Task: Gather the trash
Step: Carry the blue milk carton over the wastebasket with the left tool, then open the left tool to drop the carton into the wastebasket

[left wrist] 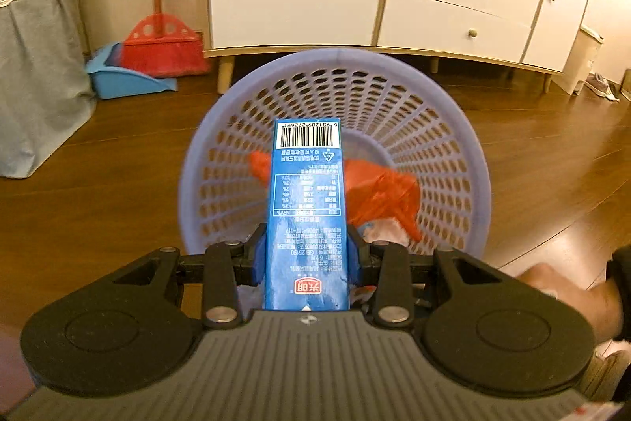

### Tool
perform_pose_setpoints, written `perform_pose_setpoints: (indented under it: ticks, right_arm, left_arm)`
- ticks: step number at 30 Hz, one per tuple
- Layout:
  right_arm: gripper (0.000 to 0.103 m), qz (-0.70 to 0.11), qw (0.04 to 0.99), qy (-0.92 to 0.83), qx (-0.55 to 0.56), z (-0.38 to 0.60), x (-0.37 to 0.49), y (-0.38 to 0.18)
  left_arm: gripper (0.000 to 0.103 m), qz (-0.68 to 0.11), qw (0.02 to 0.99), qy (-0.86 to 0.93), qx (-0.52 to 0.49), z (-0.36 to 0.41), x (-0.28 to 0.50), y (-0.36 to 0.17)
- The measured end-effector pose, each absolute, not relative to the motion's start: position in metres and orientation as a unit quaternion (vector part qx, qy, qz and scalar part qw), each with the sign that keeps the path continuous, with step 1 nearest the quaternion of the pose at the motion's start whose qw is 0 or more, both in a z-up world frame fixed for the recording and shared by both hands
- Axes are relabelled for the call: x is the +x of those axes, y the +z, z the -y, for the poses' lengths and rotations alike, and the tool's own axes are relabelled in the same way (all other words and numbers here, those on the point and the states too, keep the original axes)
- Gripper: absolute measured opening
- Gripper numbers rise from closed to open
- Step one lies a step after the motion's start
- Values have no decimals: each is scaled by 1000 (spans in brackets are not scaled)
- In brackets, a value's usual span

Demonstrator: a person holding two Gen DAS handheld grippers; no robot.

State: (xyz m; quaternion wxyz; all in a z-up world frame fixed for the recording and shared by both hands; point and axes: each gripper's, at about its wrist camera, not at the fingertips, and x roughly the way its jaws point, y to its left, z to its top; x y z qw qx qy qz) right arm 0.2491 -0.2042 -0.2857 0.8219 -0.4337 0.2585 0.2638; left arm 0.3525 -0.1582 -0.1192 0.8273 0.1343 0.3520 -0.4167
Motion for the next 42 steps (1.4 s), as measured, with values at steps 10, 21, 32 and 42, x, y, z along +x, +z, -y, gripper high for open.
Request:
perform_pose_setpoints:
  ticks: [10, 21, 32, 42]
  right_arm:
    - [5, -258, 826, 267, -424, 207, 247, -282]
    - [5, -258, 831, 266, -415, 208, 249, -281]
    - [5, -258, 832, 264, -413, 209, 250, -281]
    - [5, -258, 831, 265, -416, 208, 252, -284]
  left_arm:
    - [33, -372, 811, -427, 147, 211, 370, -146]
    - [34, -390, 811, -422, 113, 241, 389, -172]
    - [46, -376, 826, -414, 70, 203, 386, -149]
    - [49, -355, 844, -396, 62, 155, 365, -134]
